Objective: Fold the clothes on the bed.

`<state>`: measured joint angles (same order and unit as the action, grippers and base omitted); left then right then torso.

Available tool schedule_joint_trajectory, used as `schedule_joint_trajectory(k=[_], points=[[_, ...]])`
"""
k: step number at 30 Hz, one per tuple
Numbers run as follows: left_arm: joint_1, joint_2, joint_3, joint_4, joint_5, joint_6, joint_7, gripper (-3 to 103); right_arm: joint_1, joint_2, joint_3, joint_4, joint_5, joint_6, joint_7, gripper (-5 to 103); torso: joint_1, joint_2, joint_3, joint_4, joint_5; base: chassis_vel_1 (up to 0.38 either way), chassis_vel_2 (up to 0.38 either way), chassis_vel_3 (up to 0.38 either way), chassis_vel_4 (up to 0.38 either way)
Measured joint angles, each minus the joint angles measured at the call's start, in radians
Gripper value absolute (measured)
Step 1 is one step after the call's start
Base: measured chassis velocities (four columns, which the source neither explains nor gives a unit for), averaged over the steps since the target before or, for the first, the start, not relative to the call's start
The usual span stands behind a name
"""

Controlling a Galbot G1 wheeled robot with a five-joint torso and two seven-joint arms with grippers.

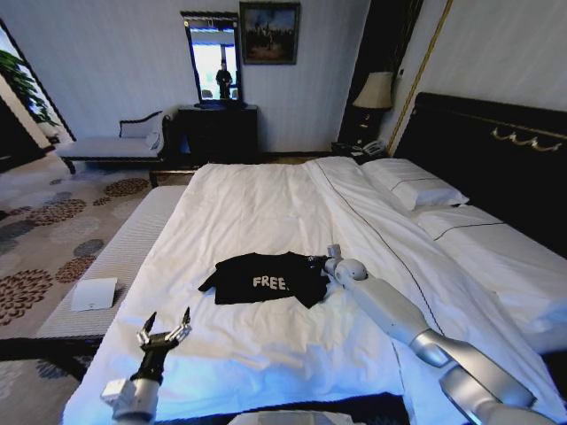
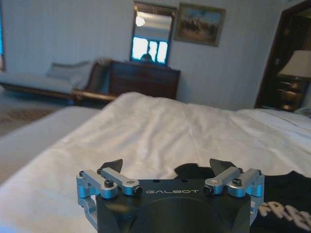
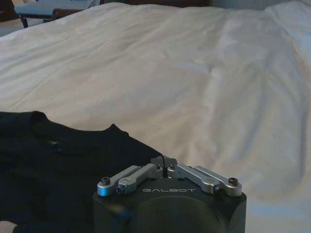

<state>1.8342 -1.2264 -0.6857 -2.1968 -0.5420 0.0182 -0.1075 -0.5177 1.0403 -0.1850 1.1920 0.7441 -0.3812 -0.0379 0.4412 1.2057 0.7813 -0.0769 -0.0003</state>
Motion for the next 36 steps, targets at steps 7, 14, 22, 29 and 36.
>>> schedule_joint_trajectory(k=[7, 14, 22, 29, 36], points=[[-0.313, 0.24, 0.093, 0.082, -0.391, 0.176, -0.158, 100, -0.012, 0.042, 0.015, -0.042, -0.062, 0.189, 0.007, 0, 0.0, 0.0, 0.0, -0.0005, 0.0001, 0.0, 0.0, 0.0, 0.0], [-0.633, 0.335, 0.269, 0.264, -0.599, 0.269, -0.22, 100, -0.018, 0.069, 0.045, -0.054, -0.072, 0.214, 0.033, 0, 0.0, 0.0, 0.0, 0.0, 0.0002, 0.0, 0.0, 0.0, 0.0], [-1.028, 0.299, 0.532, 0.547, -0.712, 0.526, -0.304, 100, -0.028, 0.051, 0.048, -0.046, -0.094, 0.209, 0.047, 0, 0.0, 0.0, 0.0, -0.0003, 0.0003, 0.0, 0.0, 0.0, 0.0], [-1.315, 0.199, 0.695, 0.805, -0.75, 0.655, -0.312, 100, -0.036, 0.049, 0.057, -0.051, -0.095, 0.204, 0.051, 0, 0.0, 0.0, 0.0, -0.0003, 0.0005, 0.0, 0.0, 0.0, 0.0], [-1.434, 0.114, 0.736, 1.02, -0.698, 0.703, -0.295, 100, -0.04, 0.064, 0.06, -0.066, -0.106, 0.203, 0.047, 0, 0.0, 0.0, 0.0, -0.0004, 0.0004, 0.0, 0.0, 0.0, 0.0]])
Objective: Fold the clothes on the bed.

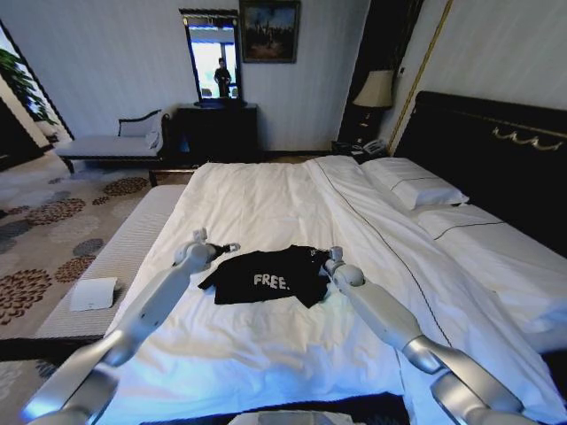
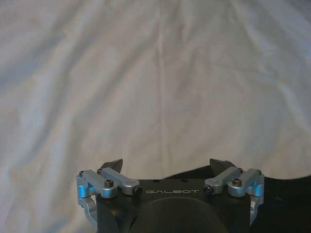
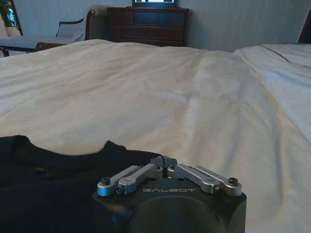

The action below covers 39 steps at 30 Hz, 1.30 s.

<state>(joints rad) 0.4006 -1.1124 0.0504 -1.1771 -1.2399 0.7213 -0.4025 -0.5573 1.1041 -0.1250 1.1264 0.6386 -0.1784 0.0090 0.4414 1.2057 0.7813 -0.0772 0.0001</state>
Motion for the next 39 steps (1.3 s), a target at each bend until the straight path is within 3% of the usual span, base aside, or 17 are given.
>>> schedule_joint_trajectory(k=[3, 11, 23, 27, 30, 32, 33, 35, 37, 39], points=[[-0.021, -0.028, 0.002, 0.076, 0.053, 0.012, 0.018, 100, 0.001, 0.01, -0.006, -0.004, -0.002, -0.001, -0.002, 0, 0.0, 0.0, 0.0, 0.0004, 0.0, 0.0, 0.0, 0.0, 0.0], [-0.048, -0.082, -0.007, 0.177, 0.064, 0.02, 0.029, 100, 0.009, 0.024, -0.014, -0.013, -0.005, -0.003, -0.003, 0, 0.0, 0.0, 0.0, 0.0, -0.0002, 0.0, 0.0, 0.0, 0.0], [-0.04, -0.078, 0.045, 0.197, 0.086, 0.018, 0.056, 103, 0.018, 0.033, -0.018, -0.016, -0.001, -0.007, 0.001, 0, 0.0, 0.0, 0.0, 0.0001, -0.0001, 0.0, 0.0, 0.0, 0.0], [-0.035, -0.073, 0.054, 0.197, 0.092, 0.017, 0.063, 98, 0.02, 0.031, -0.018, -0.014, 0.003, -0.01, 0.004, 0, 0.0, 0.0, 0.0, 0.0002, -0.0001, 0.0, 0.0, 0.0, 0.0], [-0.028, -0.072, 0.061, 0.189, 0.097, 0.016, 0.066, 83, 0.022, 0.029, -0.018, -0.016, 0.008, -0.011, 0.005, 0, 0.0, 0.0, 0.0, 0.0003, -0.0001, 0.0, 0.0, 0.0, 0.0], [-0.026, -0.072, 0.061, 0.185, 0.097, 0.016, 0.066, 83, 0.022, 0.029, -0.017, -0.016, 0.009, -0.012, 0.006, 0, 0.0, 0.0, 0.0, 0.0003, 0.0, 0.0, 0.0, 0.0, 0.0], [-0.022, -0.07, 0.062, 0.174, 0.096, 0.016, 0.066, 72, 0.023, 0.03, -0.017, -0.016, 0.011, -0.012, 0.007, 0, 0.0, 0.0, 0.0, 0.0002, -0.0001, 0.0, 0.0, 0.0, 0.0], [-0.016, -0.065, 0.064, 0.156, 0.091, 0.016, 0.064, 61, 0.024, 0.032, -0.018, -0.016, 0.012, -0.012, 0.008, 0, 0.0, 0.0, 0.0, 0.0003, 0.0, 0.0, 0.0, 0.0, 0.0], [-0.015, -0.063, 0.066, 0.149, 0.089, 0.015, 0.063, 61, 0.025, 0.032, -0.02, -0.016, 0.013, -0.013, 0.008, 0, 0.0, 0.0, 0.0, 0.0003, -0.0001, 0.0, 0.0, 0.0, 0.0], [-0.012, -0.057, 0.072, 0.135, 0.083, 0.015, 0.06, 50, 0.028, 0.032, -0.024, -0.017, 0.015, -0.013, 0.009, 0, 0.0, 0.0, 0.0, 0.0003, -0.0002, 0.0, 0.0, 0.0, 0.0]])
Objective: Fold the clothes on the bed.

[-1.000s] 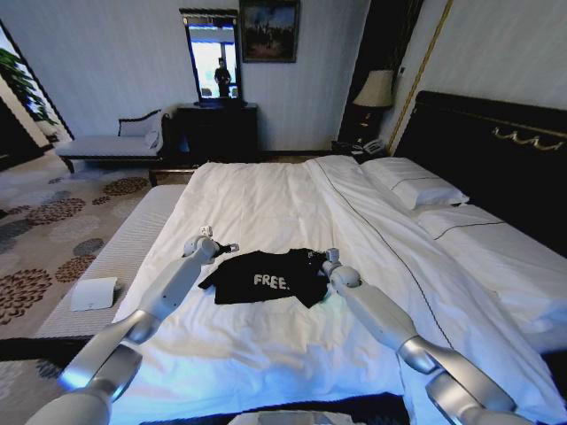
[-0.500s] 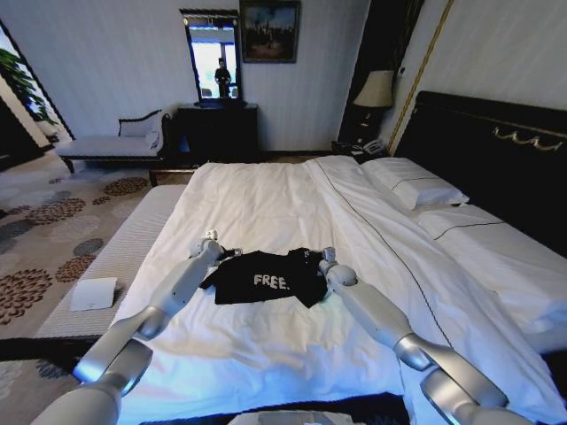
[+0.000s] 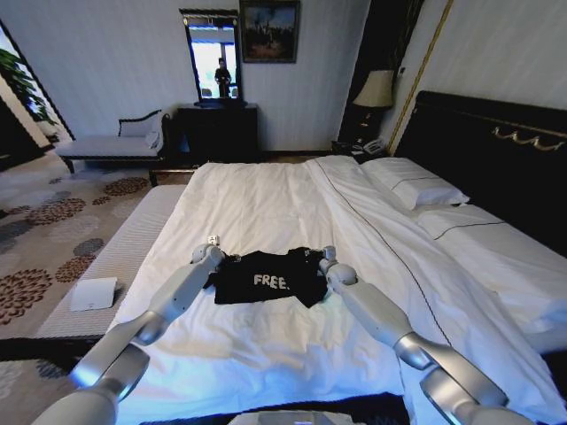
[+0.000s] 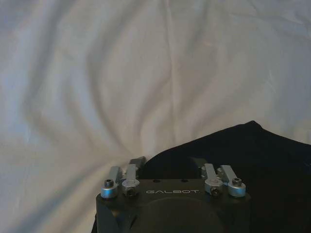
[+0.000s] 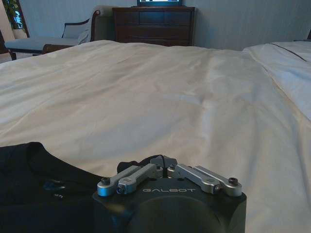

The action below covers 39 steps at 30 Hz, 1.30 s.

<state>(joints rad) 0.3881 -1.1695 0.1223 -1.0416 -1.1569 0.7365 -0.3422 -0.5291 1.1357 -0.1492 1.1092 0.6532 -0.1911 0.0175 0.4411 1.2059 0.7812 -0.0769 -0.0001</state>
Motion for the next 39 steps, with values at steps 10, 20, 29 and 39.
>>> schedule_joint_trajectory(k=[10, 20, 29, 39], points=[[0.016, 0.017, 0.009, -0.023, -0.002, -0.001, -0.003, 18, 0.002, -0.004, -0.004, 0.004, 0.013, -0.003, 0.005, 0, 0.0, 0.0, 0.0, -0.0001, 0.0, 0.0, 0.0, 0.0, 0.0], [0.038, 0.062, 0.022, -0.125, 0.023, -0.001, 0.009, 0, -0.001, -0.002, -0.005, 0.023, 0.014, -0.003, 0.011, 0, 0.0, 0.0, 0.0, 0.0, 0.0, 0.0, 0.0, 0.0, 0.0], [0.067, 0.107, -0.042, -0.324, -0.004, -0.001, -0.012, 0, -0.023, -0.039, 0.024, 0.141, 0.055, -0.027, 0.046, 0, 0.0, 0.0, 0.0, -0.0002, 0.0001, 0.0, 0.0, 0.0, 0.0], [0.114, 0.219, -0.137, -0.552, -0.051, -0.014, -0.001, 0, -0.035, -0.091, 0.075, 0.335, 0.235, -0.097, 0.164, 0, 0.0, 0.0, 0.0, -0.0002, 0.0, 0.0, 0.0, 0.0, 0.0]])
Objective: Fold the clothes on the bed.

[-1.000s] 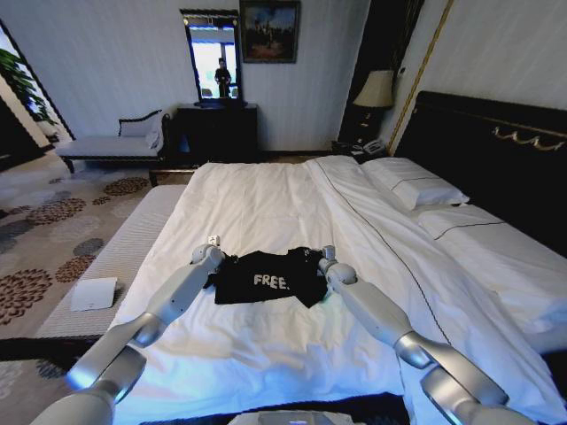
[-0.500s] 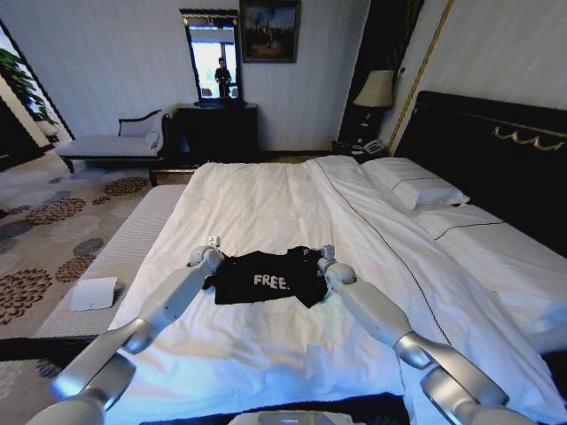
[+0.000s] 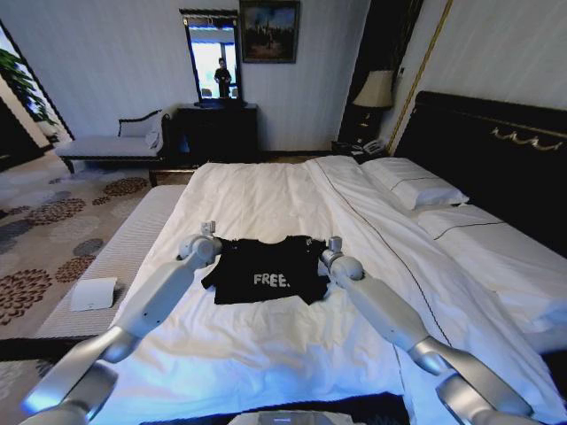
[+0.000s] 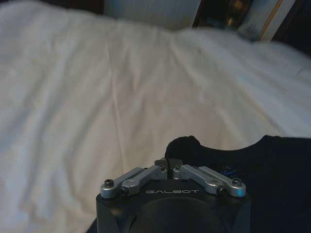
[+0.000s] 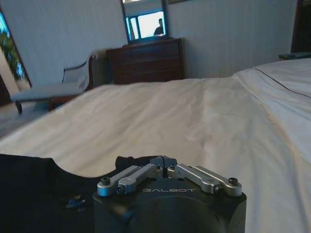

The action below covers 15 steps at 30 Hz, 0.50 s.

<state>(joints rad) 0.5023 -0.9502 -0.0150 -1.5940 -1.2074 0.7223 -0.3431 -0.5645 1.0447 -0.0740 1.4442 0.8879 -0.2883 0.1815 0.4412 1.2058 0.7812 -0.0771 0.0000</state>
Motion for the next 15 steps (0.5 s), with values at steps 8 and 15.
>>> schedule_joint_trajectory(k=[8, 15], points=[[-0.009, 0.138, -0.092, -0.183, -0.047, -0.042, -0.017, 0, 0.07, -0.051, 0.015, 0.142, 0.107, -0.038, 0.108, 0, 0.0, 0.0, 0.0, 0.0, 0.0, 0.0, 0.0, 0.0, 0.0], [-0.076, 0.2, -0.106, -0.287, -0.061, -0.087, -0.05, 0, 0.197, -0.068, 0.014, 0.188, 0.197, -0.061, 0.173, 0, 0.0, 0.0, 0.0, 0.0001, -0.0002, 0.0, 0.0, 0.0, 0.0]])
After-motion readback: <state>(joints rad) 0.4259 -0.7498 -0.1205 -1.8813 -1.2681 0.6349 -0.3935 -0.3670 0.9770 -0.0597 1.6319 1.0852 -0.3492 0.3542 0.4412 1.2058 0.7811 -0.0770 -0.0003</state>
